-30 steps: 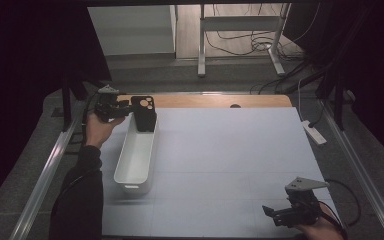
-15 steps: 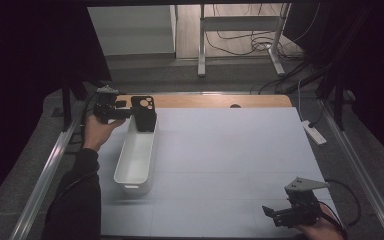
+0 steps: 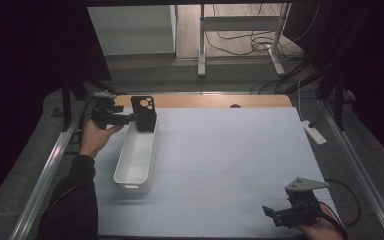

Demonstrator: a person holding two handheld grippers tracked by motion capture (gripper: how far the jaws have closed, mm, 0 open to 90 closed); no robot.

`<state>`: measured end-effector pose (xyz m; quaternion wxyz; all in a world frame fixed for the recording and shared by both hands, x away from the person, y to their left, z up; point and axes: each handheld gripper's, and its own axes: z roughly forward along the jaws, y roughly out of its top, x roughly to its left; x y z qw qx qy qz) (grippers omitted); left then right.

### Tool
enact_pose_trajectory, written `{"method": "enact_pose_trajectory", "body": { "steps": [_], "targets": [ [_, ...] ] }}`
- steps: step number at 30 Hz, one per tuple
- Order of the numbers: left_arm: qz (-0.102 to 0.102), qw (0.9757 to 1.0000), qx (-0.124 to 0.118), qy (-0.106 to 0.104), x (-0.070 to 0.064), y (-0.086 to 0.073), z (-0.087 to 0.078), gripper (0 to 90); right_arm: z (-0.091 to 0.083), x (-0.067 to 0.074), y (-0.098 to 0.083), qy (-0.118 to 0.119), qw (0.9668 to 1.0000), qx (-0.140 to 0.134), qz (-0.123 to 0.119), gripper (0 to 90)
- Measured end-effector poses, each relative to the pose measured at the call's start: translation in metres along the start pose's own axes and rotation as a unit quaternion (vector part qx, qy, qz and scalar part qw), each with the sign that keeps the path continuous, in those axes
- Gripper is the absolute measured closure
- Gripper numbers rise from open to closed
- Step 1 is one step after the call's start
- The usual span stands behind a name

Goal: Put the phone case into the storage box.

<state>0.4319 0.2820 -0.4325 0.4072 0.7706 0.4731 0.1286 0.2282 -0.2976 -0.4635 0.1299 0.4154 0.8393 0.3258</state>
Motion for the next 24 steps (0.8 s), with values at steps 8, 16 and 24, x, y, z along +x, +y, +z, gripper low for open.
{"method": "enact_pose_trajectory", "body": {
  "steps": [8,16,24],
  "targets": [
    [-0.004,0.9999,0.0,-0.016,-0.004,-0.008,-0.006,13.9,0.0,0.0,0.0,0.0,1.0,0.001,0.0,0.0],
    [0.002,0.9996,0.004,-0.027,-0.013,-0.018,-0.009,7.1,0.0,0.001,0.0,0.0,1.0,0.0,-0.002,0.0],
    [0.013,0.9993,0.001,-0.036,-0.025,-0.027,-0.013,1.9,0.0,0.0,0.0,-0.001,1.0,-0.001,0.0,0.0]
  ]
}}
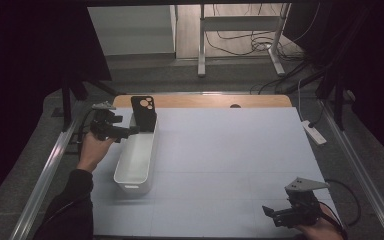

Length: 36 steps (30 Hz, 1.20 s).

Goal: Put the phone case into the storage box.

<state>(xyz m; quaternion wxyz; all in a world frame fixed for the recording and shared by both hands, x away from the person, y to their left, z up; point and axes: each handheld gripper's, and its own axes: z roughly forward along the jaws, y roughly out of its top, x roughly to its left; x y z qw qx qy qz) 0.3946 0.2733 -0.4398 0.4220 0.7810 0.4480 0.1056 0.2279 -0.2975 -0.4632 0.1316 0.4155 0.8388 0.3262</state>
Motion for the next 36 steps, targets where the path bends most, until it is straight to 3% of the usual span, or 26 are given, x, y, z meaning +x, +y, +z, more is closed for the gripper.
{"method": "enact_pose_trajectory", "body": {
  "steps": [6,13,17,27,36],
  "targets": [
    [0.004,1.0,-0.007,0.0,-0.008,-0.006,-0.002,0.0,0.0,-0.001,0.0,0.0,1.0,-0.002,0.001,0.0],
    [0.022,0.9997,-0.008,-0.007,-0.021,-0.012,-0.005,0.0,0.0,0.0,0.0,-0.004,1.0,-0.003,0.001,0.0],
    [0.019,0.9995,-0.015,-0.02,-0.027,-0.015,-0.008,0.0,0.0,0.001,0.0,-0.006,1.0,0.0,0.0,0.0],
    [0.024,0.9995,-0.016,-0.016,-0.036,-0.026,-0.014,0.0,-0.002,0.003,-0.001,-0.003,0.9999,-0.008,-0.01,0.0],
    [0.014,0.9993,-0.03,-0.02,-0.043,-0.036,-0.026,0.0,-0.001,0.003,0.0,0.004,0.9999,-0.005,-0.014,0.0]
  ]
}}
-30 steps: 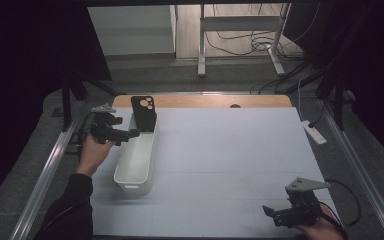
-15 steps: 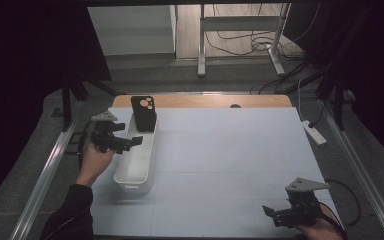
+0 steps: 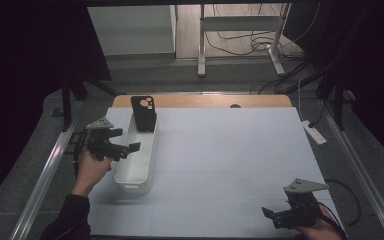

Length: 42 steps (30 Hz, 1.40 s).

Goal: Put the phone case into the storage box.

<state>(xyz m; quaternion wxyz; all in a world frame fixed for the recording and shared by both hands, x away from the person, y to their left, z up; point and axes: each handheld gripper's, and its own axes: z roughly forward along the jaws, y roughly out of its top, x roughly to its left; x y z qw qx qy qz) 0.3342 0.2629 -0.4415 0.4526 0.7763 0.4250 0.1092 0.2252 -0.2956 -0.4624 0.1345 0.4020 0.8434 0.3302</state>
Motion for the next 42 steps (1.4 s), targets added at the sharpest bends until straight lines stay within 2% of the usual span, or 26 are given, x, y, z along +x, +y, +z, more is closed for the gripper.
{"method": "enact_pose_trajectory", "body": {
  "steps": [6,14,21,42],
  "targets": [
    [0.004,1.0,-0.001,-0.002,-0.006,-0.005,-0.006,0.0,-0.001,-0.001,0.0,-0.005,1.0,-0.004,0.007,0.0],
    [0.016,0.9999,0.0,0.007,-0.021,-0.012,-0.012,0.0,-0.001,-0.002,0.0,-0.005,0.9999,-0.004,0.008,0.0],
    [0.01,0.9999,-0.004,0.003,-0.032,-0.022,-0.016,0.0,-0.001,-0.002,0.0,-0.004,0.9999,-0.003,0.01,0.0],
    [0.019,0.9997,-0.013,0.011,-0.061,-0.049,-0.036,0.0,-0.001,-0.002,0.0,-0.006,0.9999,-0.005,0.011,0.0]
  ]
}}
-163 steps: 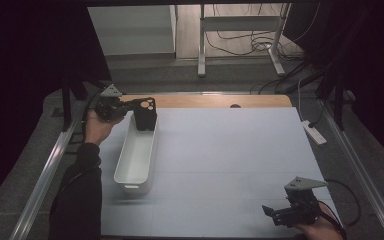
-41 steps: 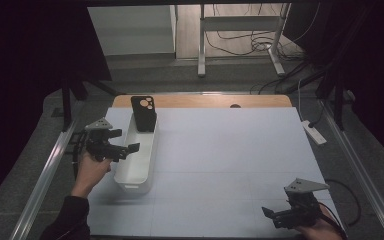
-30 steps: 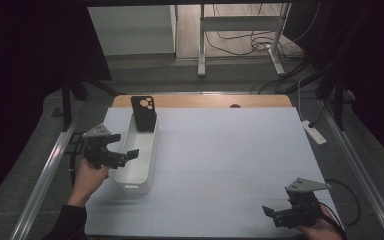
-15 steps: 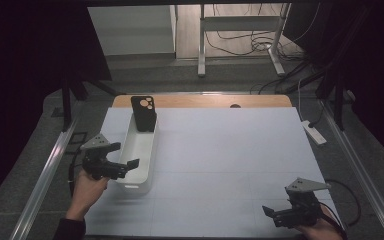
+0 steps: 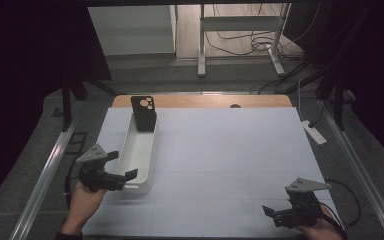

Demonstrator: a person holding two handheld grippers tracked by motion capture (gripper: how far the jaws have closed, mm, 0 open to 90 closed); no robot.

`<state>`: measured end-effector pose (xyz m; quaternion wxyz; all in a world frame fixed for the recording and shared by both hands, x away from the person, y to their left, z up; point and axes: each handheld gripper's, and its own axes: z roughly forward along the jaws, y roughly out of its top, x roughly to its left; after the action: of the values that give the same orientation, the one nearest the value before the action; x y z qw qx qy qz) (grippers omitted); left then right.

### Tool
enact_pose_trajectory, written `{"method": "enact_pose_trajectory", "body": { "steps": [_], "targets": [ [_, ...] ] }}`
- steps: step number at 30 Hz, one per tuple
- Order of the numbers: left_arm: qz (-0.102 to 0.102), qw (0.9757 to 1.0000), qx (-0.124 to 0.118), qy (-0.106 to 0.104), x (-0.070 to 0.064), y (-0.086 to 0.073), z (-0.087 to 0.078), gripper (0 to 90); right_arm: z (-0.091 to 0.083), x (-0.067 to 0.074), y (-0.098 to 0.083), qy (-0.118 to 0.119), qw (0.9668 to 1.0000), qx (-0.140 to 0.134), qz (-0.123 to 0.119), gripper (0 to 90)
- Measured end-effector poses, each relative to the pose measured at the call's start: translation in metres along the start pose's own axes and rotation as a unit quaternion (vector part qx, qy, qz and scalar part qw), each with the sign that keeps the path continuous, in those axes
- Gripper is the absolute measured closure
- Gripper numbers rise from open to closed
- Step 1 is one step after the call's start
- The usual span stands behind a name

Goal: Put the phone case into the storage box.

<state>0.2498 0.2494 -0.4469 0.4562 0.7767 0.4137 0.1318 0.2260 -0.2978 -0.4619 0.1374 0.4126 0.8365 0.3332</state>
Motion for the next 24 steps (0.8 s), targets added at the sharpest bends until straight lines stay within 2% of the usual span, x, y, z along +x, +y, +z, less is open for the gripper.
{"method": "enact_pose_trajectory", "body": {
  "steps": [8,24],
  "targets": [
    [0.005,1.0,-0.002,0.006,-0.01,-0.008,-0.007,0.0,0.0,0.0,0.0,-0.001,1.0,0.0,-0.001,0.0],
    [0.001,0.9998,-0.01,0.017,-0.025,-0.024,-0.023,0.0,0.0,0.0,0.0,-0.002,1.0,0.0,-0.002,0.0]
  ]
}}
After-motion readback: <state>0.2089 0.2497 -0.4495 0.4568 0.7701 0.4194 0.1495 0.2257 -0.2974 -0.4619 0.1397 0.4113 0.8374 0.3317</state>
